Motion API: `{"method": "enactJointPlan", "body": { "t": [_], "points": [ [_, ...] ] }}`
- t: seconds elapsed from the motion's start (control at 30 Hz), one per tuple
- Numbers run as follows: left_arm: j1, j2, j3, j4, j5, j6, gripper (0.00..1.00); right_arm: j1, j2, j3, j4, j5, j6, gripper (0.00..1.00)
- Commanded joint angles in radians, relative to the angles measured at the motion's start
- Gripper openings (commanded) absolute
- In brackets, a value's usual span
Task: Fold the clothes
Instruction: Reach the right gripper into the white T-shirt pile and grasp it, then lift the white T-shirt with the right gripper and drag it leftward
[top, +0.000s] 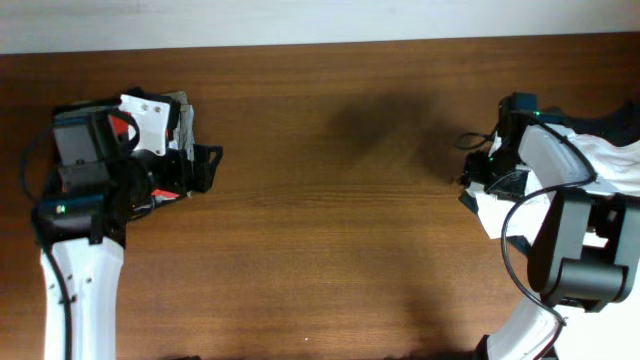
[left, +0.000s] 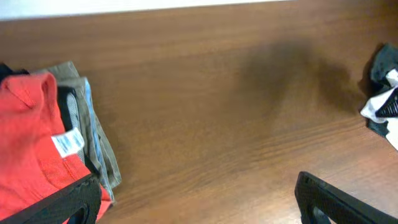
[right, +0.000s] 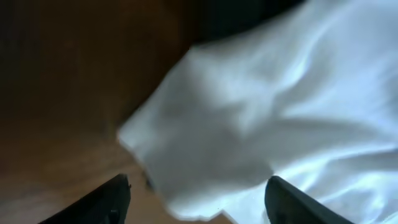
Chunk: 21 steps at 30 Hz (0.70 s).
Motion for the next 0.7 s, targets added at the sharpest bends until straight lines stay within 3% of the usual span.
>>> {"method": "enactJointPlan", "body": {
  "t": [0.0, 0.1, 0.3, 0.33, 0.4, 0.43, 0.47, 0.5, 0.6, 0.63, 0.67],
  "points": [
    [-0.002, 0.037, 0.018, -0.009, 0.018, -0.01, 0.99, 0.005, 0.013, 0.003, 0.043, 0.1, -0.011, 0.72],
    [-0.002, 0.043, 0.018, -0.009, 0.018, -0.01, 0.99, 0.013, 0.024, 0.002, 0.046, 0.099, -0.034, 0.59],
    [-0.002, 0.043, 0.018, -0.009, 0.018, -0.01, 0.99, 0.021, 0.025, -0.048, 0.072, 0.091, -0.04, 0.6],
    [-0.002, 0.043, 0.018, -0.009, 0.018, -0.01, 0.99, 0.02, 0.025, -0.06, 0.08, 0.092, -0.04, 0.57],
    [-0.002, 0.043, 0.018, -0.009, 0.018, -0.01, 0.99, 0.019, 0.024, -0.06, 0.093, 0.092, -0.04, 0.35],
    [-0.002, 0.043, 0.018, -0.009, 0.018, -0.01, 0.99, 0.019, 0.024, -0.06, 0.098, 0.091, -0.037, 0.37],
    [-0.002, 0.043, 0.018, -0.009, 0.018, -0.01, 0.99, 0.019, 0.024, -0.06, 0.101, 0.087, -0.028, 0.54],
    [-0.002, 0.043, 0.018, -0.009, 0.018, -0.01, 0.99, 0.019, 0.025, -0.061, 0.101, 0.07, -0.029, 0.52],
    [-0.002, 0.043, 0.018, -0.008, 0.018, -0.01, 0.99, 0.022, 0.026, -0.077, 0.101, 0.042, -0.029, 0.11],
    [-0.002, 0.043, 0.018, -0.009, 0.018, -0.01, 0.99, 0.023, 0.022, -0.075, 0.093, 0.042, -0.055, 0.04],
    [-0.002, 0.043, 0.018, -0.008, 0.018, -0.01, 0.99, 0.023, 0.008, -0.063, 0.071, 0.042, -0.074, 0.04]
  ]
}}
